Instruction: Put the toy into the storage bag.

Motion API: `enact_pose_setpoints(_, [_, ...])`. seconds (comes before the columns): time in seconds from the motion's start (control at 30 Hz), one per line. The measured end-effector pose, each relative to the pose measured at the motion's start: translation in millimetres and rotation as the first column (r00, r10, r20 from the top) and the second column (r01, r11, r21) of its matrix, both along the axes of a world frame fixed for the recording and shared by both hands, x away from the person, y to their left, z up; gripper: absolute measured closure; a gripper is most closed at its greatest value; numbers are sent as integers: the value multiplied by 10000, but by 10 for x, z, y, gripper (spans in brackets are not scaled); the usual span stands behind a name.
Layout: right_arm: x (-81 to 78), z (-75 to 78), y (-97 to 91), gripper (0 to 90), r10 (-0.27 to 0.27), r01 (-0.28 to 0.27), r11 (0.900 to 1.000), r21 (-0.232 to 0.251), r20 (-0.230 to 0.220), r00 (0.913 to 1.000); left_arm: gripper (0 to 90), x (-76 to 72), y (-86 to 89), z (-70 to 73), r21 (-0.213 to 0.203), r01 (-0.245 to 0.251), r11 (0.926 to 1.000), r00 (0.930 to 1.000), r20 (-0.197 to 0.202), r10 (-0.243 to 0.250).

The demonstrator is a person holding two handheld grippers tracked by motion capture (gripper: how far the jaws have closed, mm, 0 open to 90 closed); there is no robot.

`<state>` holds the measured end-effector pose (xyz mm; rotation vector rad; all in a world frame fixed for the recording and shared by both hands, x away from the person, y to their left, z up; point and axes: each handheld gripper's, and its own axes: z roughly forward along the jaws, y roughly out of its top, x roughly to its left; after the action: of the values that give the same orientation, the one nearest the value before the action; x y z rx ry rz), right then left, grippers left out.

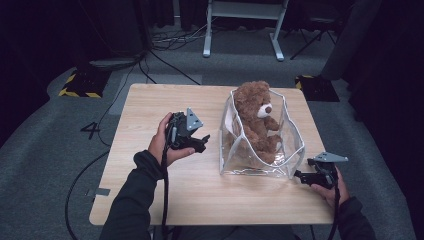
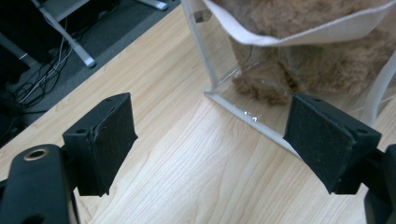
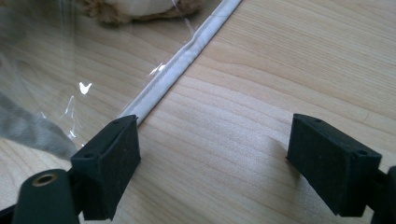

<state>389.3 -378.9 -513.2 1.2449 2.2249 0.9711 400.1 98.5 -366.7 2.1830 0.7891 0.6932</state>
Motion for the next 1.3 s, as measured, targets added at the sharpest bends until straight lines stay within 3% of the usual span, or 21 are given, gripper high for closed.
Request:
enact_pose_setpoints(0.47, [0,0,0,169,1,-1,10000,2,-2,10000,164,-41,105,-149,282,-148,9995,9996,-222,154])
enact_pose_setpoints(0.53, [0,0,0,169,-1,1,10000,3,-4,10000,164,-47,132,-201,541,-226,9983,9993,-286,242])
enact_pose_setpoints(0.83, [0,0,0,169,-5,5,10000,2,-6,10000,164,-71,229,-318,889,-427,9951,9975,-521,475])
enact_pose_setpoints(1.3, [0,0,0,169,-1,1,10000,2,-2,10000,164,-137,442,-499,958,-660,9932,9929,-929,749])
